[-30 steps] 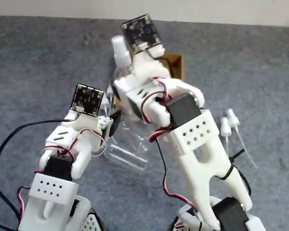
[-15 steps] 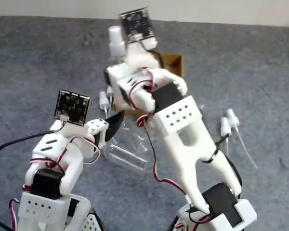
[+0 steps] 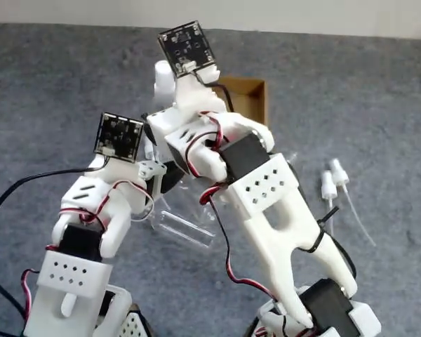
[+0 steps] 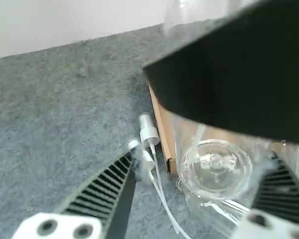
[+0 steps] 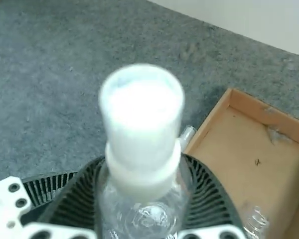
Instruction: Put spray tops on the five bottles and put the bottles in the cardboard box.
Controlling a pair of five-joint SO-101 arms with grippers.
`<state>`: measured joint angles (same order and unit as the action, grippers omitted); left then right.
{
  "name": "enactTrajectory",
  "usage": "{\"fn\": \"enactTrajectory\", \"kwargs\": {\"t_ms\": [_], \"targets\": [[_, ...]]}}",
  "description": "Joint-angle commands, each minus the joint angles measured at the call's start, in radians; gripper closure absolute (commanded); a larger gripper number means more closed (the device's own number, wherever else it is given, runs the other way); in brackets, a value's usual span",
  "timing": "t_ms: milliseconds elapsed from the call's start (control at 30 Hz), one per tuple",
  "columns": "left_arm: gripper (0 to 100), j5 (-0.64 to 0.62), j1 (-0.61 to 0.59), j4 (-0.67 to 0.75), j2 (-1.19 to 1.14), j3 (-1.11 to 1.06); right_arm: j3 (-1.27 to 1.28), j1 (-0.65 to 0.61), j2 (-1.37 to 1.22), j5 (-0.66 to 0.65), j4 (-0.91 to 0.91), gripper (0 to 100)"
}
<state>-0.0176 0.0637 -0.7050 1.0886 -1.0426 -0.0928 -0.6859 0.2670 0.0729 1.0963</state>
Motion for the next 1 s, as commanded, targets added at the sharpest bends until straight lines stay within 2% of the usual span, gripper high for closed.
{"fn": "enactTrajectory", "kwargs": {"t_ms": [0,133,333,567,700,800,967], "targets": [[71,-0.003,-0.041,0.023,0.007,0.004,-0.053,0.059,0.065,-0.018,-0.018,99.5],[71,0.0,-0.042,0.021,0.008,-0.004,-0.054,0.147,0.024,-0.068,-0.177,99.5],[71,0.003,-0.067,0.026,0.008,-0.048,-0.065,0.242,-0.242,-0.078,-0.407,99.5],[71,0.003,-0.13,0.026,0.008,-0.051,-0.067,0.278,-0.498,-0.075,-0.722,99.5],[76,0.003,-0.13,0.026,0.008,-0.051,-0.067,0.275,-0.601,-0.078,-0.889,99.5],[77,0.003,-0.13,0.026,0.008,-0.051,-0.071,0.275,-0.662,-0.078,-0.96,99.5],[77,0.003,-0.13,0.026,0.008,-0.053,-0.232,0.28,-0.799,-0.078,-0.94,99.5]]}}
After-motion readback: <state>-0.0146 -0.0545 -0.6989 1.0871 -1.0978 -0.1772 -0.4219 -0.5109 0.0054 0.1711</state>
